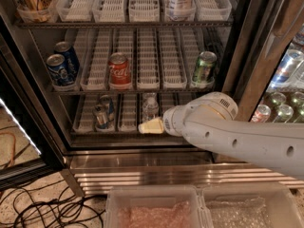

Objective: Pick water bottle from bottom shelf of fridge

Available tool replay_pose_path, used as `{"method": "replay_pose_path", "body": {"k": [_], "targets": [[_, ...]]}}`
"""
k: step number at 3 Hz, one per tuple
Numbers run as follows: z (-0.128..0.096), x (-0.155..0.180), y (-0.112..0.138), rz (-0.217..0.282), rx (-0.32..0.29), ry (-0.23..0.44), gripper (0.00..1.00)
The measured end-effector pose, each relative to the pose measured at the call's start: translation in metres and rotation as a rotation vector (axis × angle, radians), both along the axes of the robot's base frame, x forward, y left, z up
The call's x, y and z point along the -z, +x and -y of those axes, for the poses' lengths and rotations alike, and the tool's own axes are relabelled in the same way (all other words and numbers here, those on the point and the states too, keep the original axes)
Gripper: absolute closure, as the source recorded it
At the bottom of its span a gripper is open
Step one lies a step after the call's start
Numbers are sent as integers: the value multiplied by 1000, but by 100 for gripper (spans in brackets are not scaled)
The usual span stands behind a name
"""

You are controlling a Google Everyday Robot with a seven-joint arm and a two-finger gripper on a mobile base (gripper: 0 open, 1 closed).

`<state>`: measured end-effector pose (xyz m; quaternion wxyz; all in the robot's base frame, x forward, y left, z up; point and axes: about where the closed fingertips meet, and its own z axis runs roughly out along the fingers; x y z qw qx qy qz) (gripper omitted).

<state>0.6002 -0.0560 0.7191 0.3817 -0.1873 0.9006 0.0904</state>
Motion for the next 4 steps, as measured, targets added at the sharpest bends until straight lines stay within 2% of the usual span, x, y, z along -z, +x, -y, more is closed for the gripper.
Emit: {"method": "replay_pose_path", "body": {"k": [1, 2, 3, 4], "targets": [[1, 14, 19, 20, 24, 57, 0], [-5, 48, 39, -15, 48, 95, 0], [-5, 49, 38, -18, 51, 97, 0], [-9, 34, 53, 32, 37, 141, 0]]}}
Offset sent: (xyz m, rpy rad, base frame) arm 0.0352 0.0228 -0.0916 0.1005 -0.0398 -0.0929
